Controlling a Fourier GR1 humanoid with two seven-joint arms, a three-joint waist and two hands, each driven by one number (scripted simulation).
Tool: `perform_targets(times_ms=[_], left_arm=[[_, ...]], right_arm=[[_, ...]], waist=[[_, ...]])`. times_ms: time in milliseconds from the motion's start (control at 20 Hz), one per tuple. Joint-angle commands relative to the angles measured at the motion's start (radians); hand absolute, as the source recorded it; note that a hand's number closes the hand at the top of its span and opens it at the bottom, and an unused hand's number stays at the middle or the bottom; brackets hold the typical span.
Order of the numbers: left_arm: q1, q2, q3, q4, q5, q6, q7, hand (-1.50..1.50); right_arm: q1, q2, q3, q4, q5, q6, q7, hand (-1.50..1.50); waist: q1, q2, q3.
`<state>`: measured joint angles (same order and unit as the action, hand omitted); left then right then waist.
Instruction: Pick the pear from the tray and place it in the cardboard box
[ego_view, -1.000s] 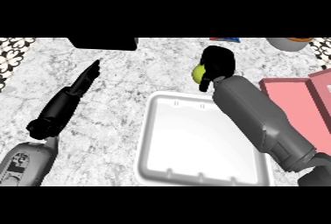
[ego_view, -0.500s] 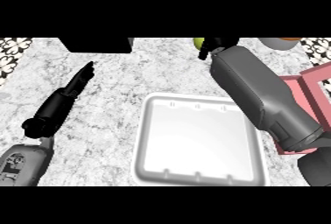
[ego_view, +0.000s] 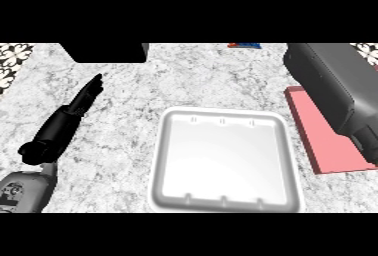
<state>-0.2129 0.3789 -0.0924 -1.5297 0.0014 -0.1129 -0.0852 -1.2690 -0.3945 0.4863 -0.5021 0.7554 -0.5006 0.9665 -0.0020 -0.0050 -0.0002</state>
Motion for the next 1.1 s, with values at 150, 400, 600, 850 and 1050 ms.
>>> perform_targets(times_ms=[150,400,600,850,1050], left_arm=[[0.009,-0.009,0.009,-0.040,-0.005,-0.011,0.020,0.00],[0.059,-0.017,0.000,-0.079,-0.016,-0.005,0.037,0.00],[0.029,-0.027,0.007,-0.036,-0.035,0.009,0.014,0.00],[0.021,-0.031,0.020,-0.001,-0.039,-0.009,-0.003,0.00],[-0.006,-0.057,0.005,-0.032,-0.037,-0.006,0.056,0.00]], right_arm=[[0.103,-0.157,-0.067,-0.075,0.015,0.014,0.017,1.50],[0.257,-0.226,-0.119,-0.097,-0.086,0.129,-0.083,1.50],[0.280,-0.252,-0.206,-0.107,-0.235,0.334,-0.139,1.50],[0.383,-0.316,-0.257,-0.169,-0.304,0.466,-0.208,1.50],[0.500,-0.323,-0.293,-0.137,-0.345,0.503,-0.252,1.50]], waist=[[-0.005,-0.001,0.000],[-0.007,-0.003,0.001],[-0.018,-0.003,0.000],[-0.011,0.001,0.000],[-0.007,0.003,0.001]])
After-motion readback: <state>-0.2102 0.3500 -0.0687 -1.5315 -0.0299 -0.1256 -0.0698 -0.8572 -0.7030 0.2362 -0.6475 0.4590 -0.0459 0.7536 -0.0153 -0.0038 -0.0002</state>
